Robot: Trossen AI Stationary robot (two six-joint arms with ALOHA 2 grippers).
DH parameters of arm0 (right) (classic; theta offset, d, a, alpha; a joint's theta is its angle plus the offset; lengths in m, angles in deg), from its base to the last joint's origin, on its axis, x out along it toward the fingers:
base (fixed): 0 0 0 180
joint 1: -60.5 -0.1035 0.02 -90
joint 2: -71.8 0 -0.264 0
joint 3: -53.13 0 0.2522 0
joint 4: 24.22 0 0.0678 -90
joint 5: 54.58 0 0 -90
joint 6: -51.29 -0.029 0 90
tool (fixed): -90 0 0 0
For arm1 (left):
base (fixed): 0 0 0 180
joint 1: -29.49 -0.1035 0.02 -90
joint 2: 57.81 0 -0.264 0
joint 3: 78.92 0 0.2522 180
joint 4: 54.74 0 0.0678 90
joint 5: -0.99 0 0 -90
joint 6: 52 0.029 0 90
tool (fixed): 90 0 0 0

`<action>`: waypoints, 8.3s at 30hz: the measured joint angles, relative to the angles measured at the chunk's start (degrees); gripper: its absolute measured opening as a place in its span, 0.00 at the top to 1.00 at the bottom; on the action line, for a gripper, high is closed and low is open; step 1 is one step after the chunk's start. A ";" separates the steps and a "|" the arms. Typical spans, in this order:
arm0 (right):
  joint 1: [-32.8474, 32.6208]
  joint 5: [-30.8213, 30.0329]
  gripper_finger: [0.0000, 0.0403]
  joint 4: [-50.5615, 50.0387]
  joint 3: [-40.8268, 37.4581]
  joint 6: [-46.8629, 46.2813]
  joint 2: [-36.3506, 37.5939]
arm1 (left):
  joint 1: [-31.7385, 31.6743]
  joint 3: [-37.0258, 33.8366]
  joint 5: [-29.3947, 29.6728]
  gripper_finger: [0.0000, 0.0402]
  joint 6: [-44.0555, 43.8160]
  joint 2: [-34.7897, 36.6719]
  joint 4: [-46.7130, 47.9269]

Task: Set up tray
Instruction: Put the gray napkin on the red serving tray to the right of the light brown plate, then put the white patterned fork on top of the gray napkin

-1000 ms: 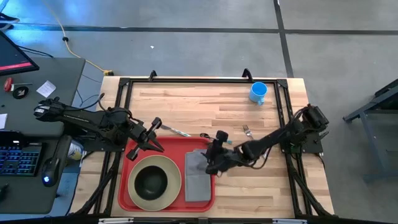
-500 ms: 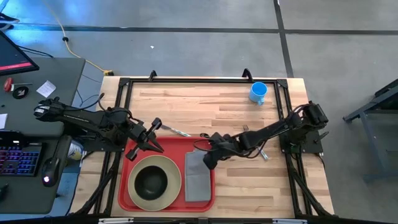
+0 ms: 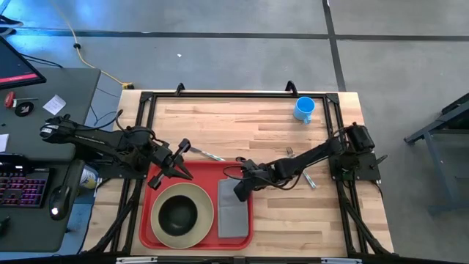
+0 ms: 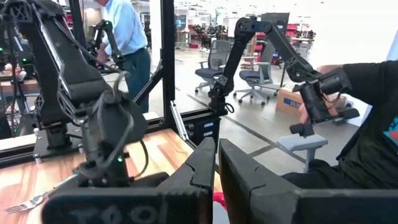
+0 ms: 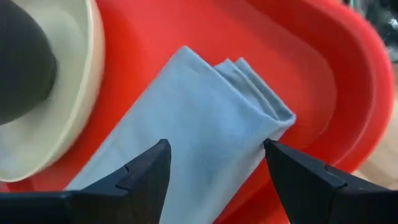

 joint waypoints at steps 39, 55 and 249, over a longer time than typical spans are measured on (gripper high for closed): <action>-1.84 -9.89 0.99 2.26 -0.11 21.05 -1.11 | 0.00 0.00 -0.02 0.86 -0.02 0.02 0.19; -0.79 -10.41 0.81 5.13 -0.04 21.50 -1.08 | 0.00 0.00 0.26 0.86 0.00 0.02 0.60; 20.73 9.35 0.53 -34.57 -26.98 15.21 24.97 | -0.02 -0.02 7.96 0.86 3.06 7.08 10.09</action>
